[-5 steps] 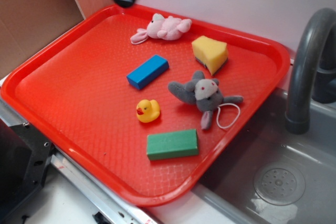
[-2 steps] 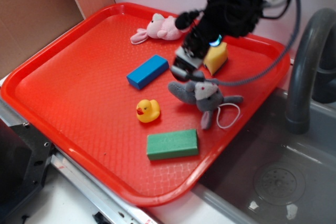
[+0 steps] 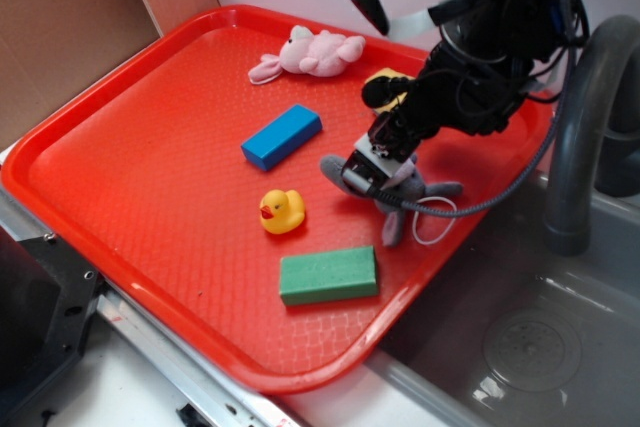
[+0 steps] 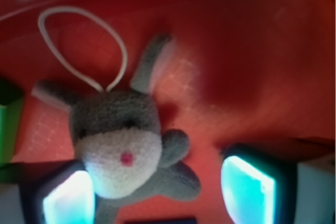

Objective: Grab the gray animal.

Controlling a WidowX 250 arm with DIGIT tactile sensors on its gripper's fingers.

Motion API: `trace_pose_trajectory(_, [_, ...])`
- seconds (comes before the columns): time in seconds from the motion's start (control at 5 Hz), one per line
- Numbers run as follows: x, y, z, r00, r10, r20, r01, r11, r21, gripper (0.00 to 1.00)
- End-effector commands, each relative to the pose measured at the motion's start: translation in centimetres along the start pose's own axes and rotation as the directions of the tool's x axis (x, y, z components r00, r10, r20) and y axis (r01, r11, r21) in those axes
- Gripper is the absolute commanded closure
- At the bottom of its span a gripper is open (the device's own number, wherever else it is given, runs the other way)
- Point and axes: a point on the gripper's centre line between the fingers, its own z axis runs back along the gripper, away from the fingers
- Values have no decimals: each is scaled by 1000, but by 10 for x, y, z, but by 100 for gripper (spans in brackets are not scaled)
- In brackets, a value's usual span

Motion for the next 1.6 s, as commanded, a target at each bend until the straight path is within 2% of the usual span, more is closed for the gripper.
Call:
trace_pose_trajectory(0.0, [-1, -21, -8, 989, -63, 133, 66, 998, -13, 0])
trace_pose_trajectory(0.2, [-6, -18, -15, 988, -33, 148, 37, 999, -24, 100])
trace_pose_trajectory(0.4, [-9, -18, -13, 991, -24, 133, 29, 999, -35, 100])
trace_pose_trajectory(0.6, [-30, -18, 4, 948, 259, 185, -259, 966, -26, 100])
trace_pose_trajectory(0.8, [-67, -26, 37, 803, 502, 321, -515, 856, -48, 100])
trace_pose_trajectory(1.0, [-112, -49, 64, 634, 696, 338, -684, 708, -174, 100])
trace_pose_trajectory(1.2, [-147, -71, 85, 453, 849, 272, -794, 523, -311, 100])
trace_pose_trajectory(1.4, [-155, -81, 95, 242, 953, 185, -884, 294, -363, 100])
